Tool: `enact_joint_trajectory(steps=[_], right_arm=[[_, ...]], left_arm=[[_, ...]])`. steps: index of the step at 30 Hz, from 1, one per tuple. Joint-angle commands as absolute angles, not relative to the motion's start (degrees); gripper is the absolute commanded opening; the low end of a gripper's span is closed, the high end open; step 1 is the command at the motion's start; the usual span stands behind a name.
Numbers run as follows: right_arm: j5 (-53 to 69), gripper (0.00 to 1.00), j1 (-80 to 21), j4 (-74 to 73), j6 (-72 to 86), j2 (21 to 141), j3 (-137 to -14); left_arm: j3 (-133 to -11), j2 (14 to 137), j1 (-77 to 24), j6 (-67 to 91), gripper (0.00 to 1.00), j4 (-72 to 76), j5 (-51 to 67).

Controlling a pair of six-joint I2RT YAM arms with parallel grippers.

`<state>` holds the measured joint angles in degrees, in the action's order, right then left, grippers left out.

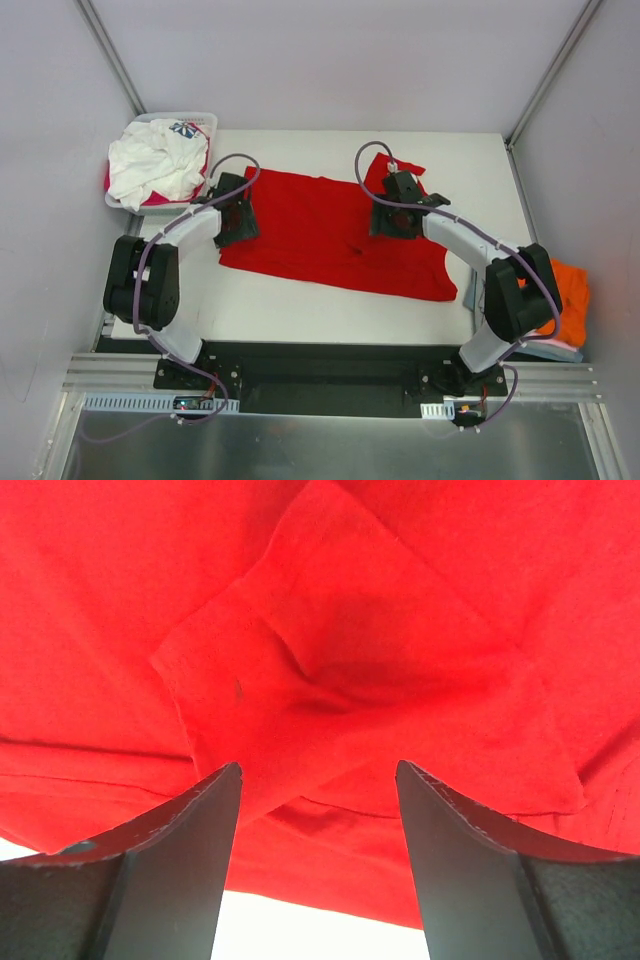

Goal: Fold and stack the t-shirts
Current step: Fold the flattened tshirt in 1/3 of the way

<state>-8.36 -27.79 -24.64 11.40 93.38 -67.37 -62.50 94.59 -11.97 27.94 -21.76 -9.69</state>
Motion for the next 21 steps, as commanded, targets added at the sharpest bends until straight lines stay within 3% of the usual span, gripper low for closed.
enact_joint_trajectory(steps=[1, 10, 12, 16, 19, 21], right_arm=[[-8.3, 0.67, -28.8, -24.7, 11.2, 91.8, -66.2], [-9.0, 0.67, -30.1, -24.4, 12.0, 93.1, -65.7], [-9.4, 0.66, -30.3, -24.7, 12.0, 93.4, -66.0], [-9.6, 0.66, -30.2, -24.8, 12.0, 93.8, -66.2], [-9.6, 0.66, -30.2, -24.9, 12.0, 94.4, -66.1], [-9.6, 0.66, -30.3, -24.8, 12.1, 94.7, -65.7]], left_arm=[[-54.9, 90.4, -13.1, 30.7, 0.62, -22.0, -10.5], [-52.5, 89.6, -12.9, 30.2, 0.46, -19.2, -14.1], [-53.0, 89.5, -13.0, 29.9, 0.49, -19.2, -13.6], [-52.6, 88.0, -13.0, 29.7, 0.65, -19.3, -14.4], [-52.1, 87.0, -12.9, 29.6, 0.66, -19.3, -16.0], [-52.1, 87.1, -12.8, 29.6, 0.61, -19.2, -16.8]])
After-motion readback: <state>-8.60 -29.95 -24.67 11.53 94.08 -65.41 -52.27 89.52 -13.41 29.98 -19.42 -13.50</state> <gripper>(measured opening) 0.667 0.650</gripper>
